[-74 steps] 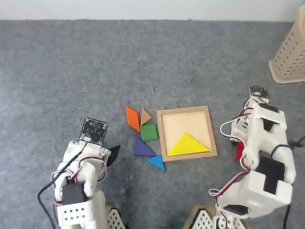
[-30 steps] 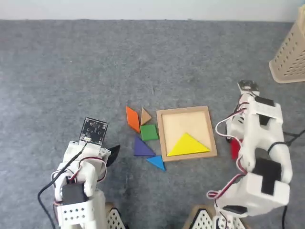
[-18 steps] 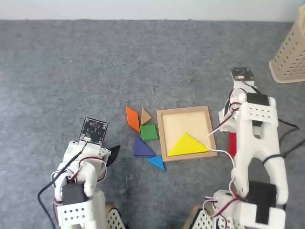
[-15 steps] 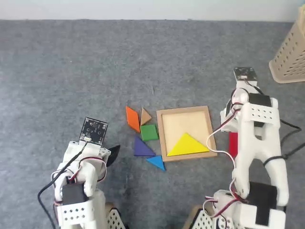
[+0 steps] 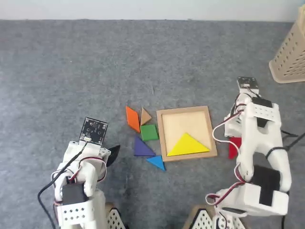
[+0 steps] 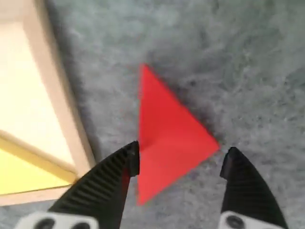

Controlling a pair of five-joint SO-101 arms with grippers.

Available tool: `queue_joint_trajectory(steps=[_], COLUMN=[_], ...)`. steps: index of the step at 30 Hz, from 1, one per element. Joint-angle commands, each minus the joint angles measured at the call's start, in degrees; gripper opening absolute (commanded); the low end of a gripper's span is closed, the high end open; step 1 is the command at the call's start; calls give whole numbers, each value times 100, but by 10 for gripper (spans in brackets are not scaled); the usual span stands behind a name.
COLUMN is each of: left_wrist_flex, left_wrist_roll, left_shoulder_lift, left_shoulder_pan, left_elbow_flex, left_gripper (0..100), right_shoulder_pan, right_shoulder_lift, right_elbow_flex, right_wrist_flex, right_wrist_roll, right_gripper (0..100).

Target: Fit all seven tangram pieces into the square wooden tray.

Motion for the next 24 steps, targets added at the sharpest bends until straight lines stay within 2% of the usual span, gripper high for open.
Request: queue_joint_trajectory(steps=[1, 24], left_wrist_flex=[-9, -18], left_wrist_roll=[-35, -35], left_shoulder_lift=[-88, -88], left_shoulder_pan=[35, 35], left_elbow_flex=[-31, -31], left_gripper=[353, 353], right_shoulder_pan=[163, -92], right_shoulder_lift=[-84, 857], right_elbow_flex=[-26, -26], right_wrist_flex=[-84, -180], right_wrist_roll=[105, 387], right_gripper=[277, 274])
